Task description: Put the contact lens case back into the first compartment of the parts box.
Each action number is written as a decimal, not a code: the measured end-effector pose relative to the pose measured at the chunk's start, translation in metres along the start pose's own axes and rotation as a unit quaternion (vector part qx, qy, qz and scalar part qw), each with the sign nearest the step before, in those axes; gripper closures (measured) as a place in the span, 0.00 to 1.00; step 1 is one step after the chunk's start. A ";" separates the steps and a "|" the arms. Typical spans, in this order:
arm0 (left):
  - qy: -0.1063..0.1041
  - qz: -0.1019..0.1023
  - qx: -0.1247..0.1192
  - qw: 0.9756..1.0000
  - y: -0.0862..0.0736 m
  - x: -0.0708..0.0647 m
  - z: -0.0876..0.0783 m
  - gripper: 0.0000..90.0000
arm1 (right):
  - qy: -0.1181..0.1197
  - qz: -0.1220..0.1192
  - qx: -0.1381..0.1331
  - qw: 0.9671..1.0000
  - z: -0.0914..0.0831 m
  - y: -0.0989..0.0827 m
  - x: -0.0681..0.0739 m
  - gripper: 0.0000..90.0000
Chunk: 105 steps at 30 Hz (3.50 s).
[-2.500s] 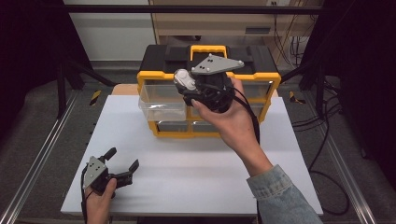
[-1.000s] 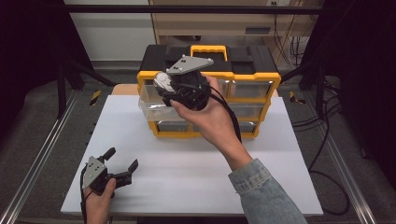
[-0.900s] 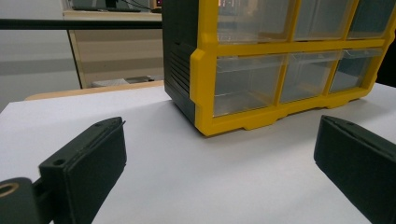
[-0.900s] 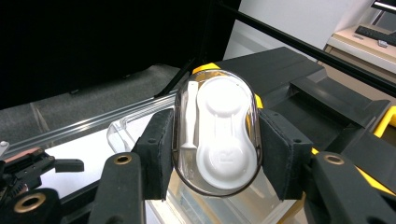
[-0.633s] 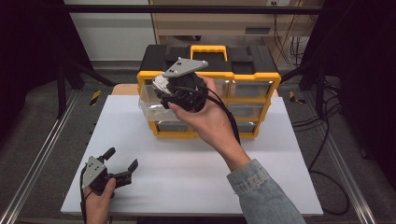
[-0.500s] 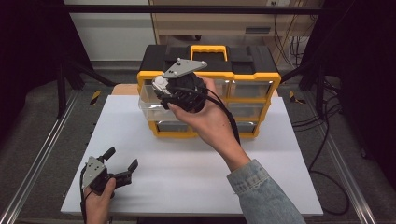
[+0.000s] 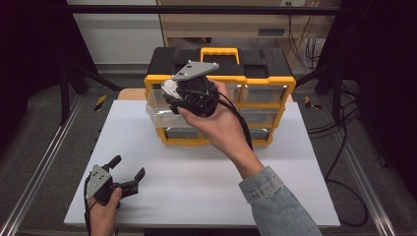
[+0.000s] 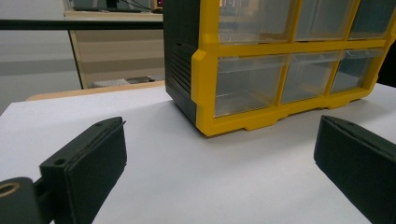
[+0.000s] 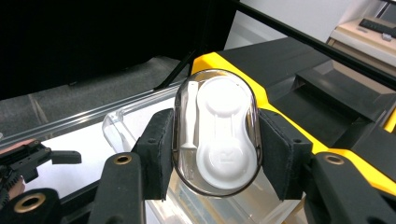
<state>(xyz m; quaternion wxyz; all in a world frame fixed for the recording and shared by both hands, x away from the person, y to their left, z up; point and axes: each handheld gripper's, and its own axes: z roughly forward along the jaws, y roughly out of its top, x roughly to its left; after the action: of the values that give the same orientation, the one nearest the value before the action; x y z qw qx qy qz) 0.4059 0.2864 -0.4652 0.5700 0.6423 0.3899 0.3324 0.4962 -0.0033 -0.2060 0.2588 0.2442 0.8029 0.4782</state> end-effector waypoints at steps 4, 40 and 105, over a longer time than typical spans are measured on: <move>0.000 0.000 0.001 1.000 0.000 0.000 0.000 0.02 | 0.004 0.010 0.002 1.000 0.002 -0.002 -0.004 0.54; -0.001 -0.001 0.002 1.000 0.000 0.000 0.000 0.03 | 0.022 0.021 0.015 0.999 0.012 0.005 -0.007 0.53; 0.001 0.000 0.000 1.000 0.000 0.001 -0.001 0.03 | -0.002 0.042 -0.059 0.997 0.003 -0.006 -0.011 0.05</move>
<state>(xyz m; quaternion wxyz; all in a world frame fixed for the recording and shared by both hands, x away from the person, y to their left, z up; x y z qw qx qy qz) 0.4058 0.2876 -0.4649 0.5695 0.6424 0.3901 0.3330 0.5049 -0.0112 -0.2108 0.2540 0.2636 0.7619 0.5343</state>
